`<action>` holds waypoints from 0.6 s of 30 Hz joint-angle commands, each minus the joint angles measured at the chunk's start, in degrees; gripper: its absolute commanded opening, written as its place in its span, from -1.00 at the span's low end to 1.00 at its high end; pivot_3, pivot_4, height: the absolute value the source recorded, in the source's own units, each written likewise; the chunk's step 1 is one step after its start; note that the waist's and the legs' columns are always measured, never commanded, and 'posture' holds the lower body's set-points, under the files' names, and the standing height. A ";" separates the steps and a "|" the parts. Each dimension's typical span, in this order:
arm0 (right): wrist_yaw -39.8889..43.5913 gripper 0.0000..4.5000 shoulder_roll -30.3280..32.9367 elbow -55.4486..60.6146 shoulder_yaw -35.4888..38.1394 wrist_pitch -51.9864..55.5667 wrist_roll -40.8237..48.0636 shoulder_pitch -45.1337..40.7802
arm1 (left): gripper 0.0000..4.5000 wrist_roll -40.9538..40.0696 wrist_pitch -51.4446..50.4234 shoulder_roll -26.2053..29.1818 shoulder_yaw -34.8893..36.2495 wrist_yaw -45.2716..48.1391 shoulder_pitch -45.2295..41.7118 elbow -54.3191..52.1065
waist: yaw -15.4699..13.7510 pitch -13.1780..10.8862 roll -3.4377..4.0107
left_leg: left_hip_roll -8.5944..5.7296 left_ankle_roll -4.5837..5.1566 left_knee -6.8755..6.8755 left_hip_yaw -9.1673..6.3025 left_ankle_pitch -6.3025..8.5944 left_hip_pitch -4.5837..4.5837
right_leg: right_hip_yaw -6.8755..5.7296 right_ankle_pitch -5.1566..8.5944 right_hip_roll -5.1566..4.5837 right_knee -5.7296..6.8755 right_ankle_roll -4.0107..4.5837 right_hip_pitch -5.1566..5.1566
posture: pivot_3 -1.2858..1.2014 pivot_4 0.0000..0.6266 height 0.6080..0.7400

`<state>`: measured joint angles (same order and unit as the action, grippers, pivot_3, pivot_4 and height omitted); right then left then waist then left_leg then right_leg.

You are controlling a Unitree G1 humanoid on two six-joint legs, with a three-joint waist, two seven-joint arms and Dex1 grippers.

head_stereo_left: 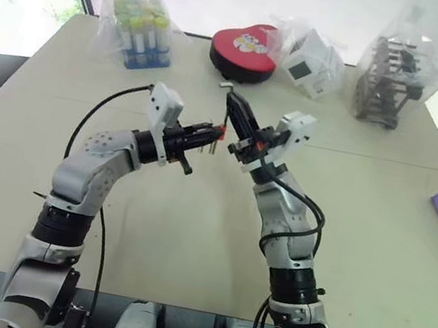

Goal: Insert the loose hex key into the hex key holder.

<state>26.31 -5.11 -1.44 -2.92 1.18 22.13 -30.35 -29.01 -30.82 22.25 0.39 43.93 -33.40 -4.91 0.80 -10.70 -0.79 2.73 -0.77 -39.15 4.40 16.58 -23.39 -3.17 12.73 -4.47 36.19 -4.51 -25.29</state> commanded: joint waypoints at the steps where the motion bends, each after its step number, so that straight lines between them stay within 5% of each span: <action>1: 0.02 -0.98 -0.43 0.83 -0.11 -1.06 0.02 -1.68 | -1.00 -0.97 0.61 -0.17 0.26 0.46 -0.20 -2.77 | 0.00 0.00 0.00 | 0.00 0.00 0.00 0.00 0.00 0.00 | 0.00 0.00 0.00 0.00 0.00 0.00 | 0.03 -0.52 1.00; 18: -0.02 -0.98 -0.49 0.66 -0.07 -1.12 0.02 -1.84 | -1.00 -0.89 0.76 -0.42 0.30 0.43 -0.07 -2.72 | 0.00 0.00 0.00 | 0.00 0.00 0.00 0.00 0.00 0.00 | 0.00 0.00 0.00 0.00 0.00 0.00 | 0.03 -0.52 1.00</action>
<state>26.26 -5.11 -1.50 -2.90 1.18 22.12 -30.68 -29.01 -30.81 21.94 0.37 43.93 -33.36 -5.06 0.80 -10.70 -0.79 2.73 -0.78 -39.15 4.40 16.58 -23.39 -3.17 12.73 -4.47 36.20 -4.51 -25.29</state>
